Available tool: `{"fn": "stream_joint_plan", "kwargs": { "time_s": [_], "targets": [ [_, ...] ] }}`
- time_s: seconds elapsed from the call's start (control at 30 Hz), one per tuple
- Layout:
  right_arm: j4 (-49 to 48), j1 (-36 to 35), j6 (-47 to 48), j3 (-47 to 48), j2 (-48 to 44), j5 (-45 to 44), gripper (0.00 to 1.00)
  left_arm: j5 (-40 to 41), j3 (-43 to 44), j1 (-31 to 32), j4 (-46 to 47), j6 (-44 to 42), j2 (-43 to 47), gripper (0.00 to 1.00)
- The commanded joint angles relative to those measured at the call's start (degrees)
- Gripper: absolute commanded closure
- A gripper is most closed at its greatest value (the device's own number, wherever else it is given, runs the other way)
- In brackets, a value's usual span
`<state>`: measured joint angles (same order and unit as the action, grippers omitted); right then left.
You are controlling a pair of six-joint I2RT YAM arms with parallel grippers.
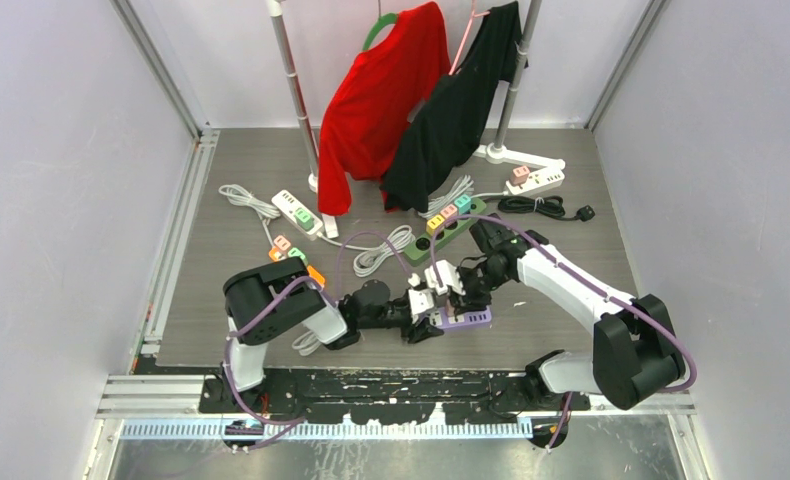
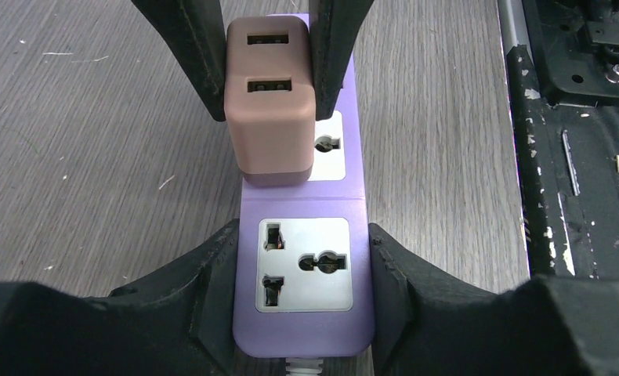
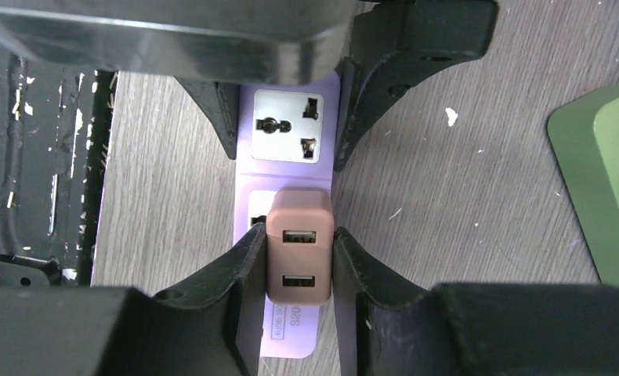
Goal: Pull the plug off the socket
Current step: Remove the plug from the socket.
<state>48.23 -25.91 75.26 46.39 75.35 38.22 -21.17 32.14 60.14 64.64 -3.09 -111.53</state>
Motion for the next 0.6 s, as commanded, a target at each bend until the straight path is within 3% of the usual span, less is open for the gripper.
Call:
{"fn": "stream_joint_plan", "kwargs": {
  "time_s": [0.0, 0.1, 0.3, 0.47, 0.57],
  "targets": [
    [-3.23, -1.62, -9.09, 1.41, -1.38, 5.56, 0.99, 1.32, 1.55, -0.33, -0.96, -0.34, -0.17, 1.0],
    [-7.27, 0.85, -14.55, 2.68, -1.36, 2.89, 0.99, 1.34, 0.78, -0.37, -0.43, -0.33, -0.28, 1.0],
    [-1.65, 6.28, -6.62, 2.04, -4.62, 0.7, 0.99, 0.71, -1.39, -1.35, 2.53, 0.95, -0.72, 1.0],
    [10.15, 4.32, 5.72, 1.73, -3.35, 9.21, 0.99, 0.25, -0.86, -1.58, 2.24, 1.33, -1.17, 1.0],
    [7.65, 0.13, 3.86, 1.35, -2.18, 10.04, 0.99, 0.25, 0.1, -1.55, 0.02, 1.51, -1.08, 1.0]
  ]
}}
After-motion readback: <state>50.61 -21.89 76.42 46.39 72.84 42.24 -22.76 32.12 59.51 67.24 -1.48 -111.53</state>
